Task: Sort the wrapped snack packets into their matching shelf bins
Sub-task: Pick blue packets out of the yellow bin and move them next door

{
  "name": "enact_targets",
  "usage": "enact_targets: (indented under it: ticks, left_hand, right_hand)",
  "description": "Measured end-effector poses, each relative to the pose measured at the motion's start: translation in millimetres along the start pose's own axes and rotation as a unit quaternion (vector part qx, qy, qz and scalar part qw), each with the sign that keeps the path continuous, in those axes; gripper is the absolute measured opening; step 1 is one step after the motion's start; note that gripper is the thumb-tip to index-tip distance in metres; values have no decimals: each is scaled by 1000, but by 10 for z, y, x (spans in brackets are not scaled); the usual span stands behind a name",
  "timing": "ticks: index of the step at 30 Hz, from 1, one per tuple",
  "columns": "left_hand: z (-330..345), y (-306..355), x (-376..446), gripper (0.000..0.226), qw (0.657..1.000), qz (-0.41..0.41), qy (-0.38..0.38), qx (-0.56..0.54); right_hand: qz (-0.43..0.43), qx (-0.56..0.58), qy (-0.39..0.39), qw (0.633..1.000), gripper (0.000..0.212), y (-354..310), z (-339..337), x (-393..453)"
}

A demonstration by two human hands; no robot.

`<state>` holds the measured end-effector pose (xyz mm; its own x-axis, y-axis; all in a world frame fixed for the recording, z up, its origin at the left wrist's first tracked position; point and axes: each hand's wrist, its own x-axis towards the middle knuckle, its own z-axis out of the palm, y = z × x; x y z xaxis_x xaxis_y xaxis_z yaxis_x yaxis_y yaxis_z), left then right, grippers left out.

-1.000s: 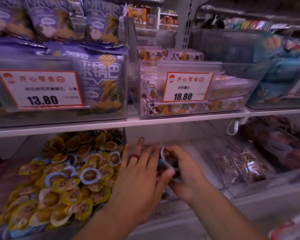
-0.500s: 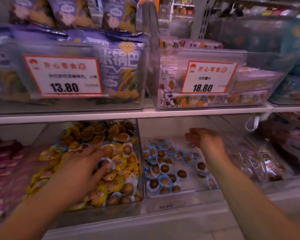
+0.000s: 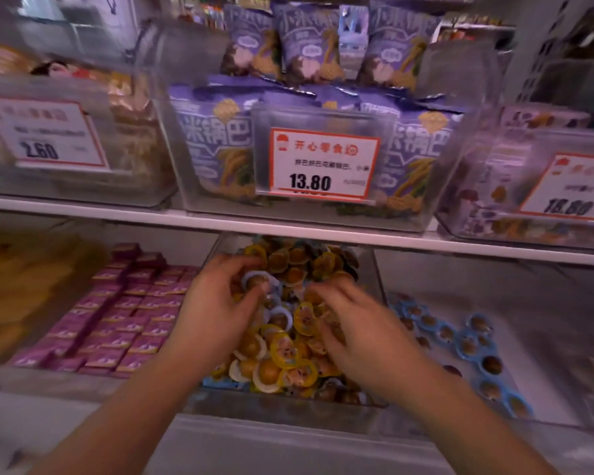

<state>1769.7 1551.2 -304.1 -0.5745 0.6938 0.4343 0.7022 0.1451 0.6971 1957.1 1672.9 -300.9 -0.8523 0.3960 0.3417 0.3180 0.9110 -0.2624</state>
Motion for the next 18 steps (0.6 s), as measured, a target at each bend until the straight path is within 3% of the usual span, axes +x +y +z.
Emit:
enact_targets:
  ticks: [3,8,11,14,16,18]
  left_hand:
    - [-80,3,21,12,996,-35,42,-77]
    - [-226,-7,14,17,990,-48,81,-101]
    - [-310,-99,-25,20,994,63,13,89]
    - [-314,-212,-52,32,933,123,-95,326]
    - [-253,-238,-67,39,895,124,-131,408]
    - [-201,-243,-74,44,878,137,-139,437]
  right_hand:
    - [-4,-84,-67,994,53,-8,111,135]
    - [-28,9,-51,998,42,-132,274,383]
    - [-19,-9,-100,995,50,-171,423,477]
    - [6,-4,-127,992,68,-121,518,532]
    - [11,2,-142,990,76,-91,540,561]
    - [6,-19,-145,989,74,-92,564,583]
